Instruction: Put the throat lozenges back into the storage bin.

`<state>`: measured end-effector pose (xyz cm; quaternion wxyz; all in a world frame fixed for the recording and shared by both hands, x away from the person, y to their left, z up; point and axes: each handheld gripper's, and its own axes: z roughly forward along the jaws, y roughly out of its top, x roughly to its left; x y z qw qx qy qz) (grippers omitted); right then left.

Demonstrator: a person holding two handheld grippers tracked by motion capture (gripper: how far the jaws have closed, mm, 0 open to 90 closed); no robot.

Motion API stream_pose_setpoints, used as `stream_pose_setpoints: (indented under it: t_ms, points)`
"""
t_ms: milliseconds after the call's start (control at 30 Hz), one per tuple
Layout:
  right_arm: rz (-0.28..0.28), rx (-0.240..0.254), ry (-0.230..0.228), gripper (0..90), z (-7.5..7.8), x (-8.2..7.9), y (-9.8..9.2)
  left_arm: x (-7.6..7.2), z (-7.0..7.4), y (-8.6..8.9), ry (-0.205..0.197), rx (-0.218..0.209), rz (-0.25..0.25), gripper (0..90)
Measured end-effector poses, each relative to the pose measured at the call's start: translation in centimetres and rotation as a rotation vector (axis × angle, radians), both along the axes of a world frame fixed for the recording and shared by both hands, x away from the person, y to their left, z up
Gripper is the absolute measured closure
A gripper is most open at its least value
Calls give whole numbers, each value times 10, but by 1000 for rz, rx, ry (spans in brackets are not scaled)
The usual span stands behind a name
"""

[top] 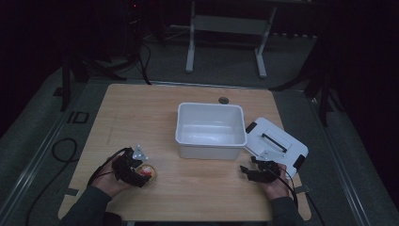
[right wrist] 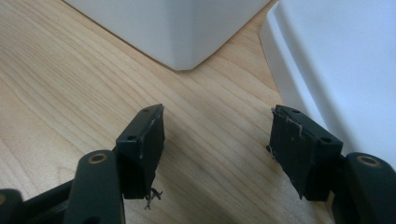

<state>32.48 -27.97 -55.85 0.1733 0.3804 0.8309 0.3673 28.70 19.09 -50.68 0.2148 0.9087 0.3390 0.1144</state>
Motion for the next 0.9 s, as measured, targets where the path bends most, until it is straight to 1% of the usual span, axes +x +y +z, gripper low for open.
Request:
stream_pose_setpoints:
  t_ms: [133,233,300,500,533,667,700,767,833,900]
  points:
    - [0,0,0,349,0,0,0,2,-2,-1,21,4,-5,245]
    - [1,0,0,348,0,0,0,3,-3,-2,50,14,-4,242]
    - [1,0,1,347,0,0,0,4,-3,-3,64,20,-13,240]
    - [1,0,1,347,0,0,0,6,-2,-7,68,44,-27,203]
    - [1,0,1,346,0,0,0,7,-2,-9,84,54,-33,203]
    - [2,0,1,345,0,0,0,8,-5,-13,104,88,-58,142]
    - [2,0,1,345,0,0,0,8,-6,-14,117,89,-67,140]
    - [2,0,1,344,0,0,0,9,-7,-16,125,105,-74,124]
    - [2,0,1,344,0,0,0,10,-8,-18,126,108,-74,123]
    - [2,0,1,344,0,0,0,11,-8,-19,136,107,-77,123]
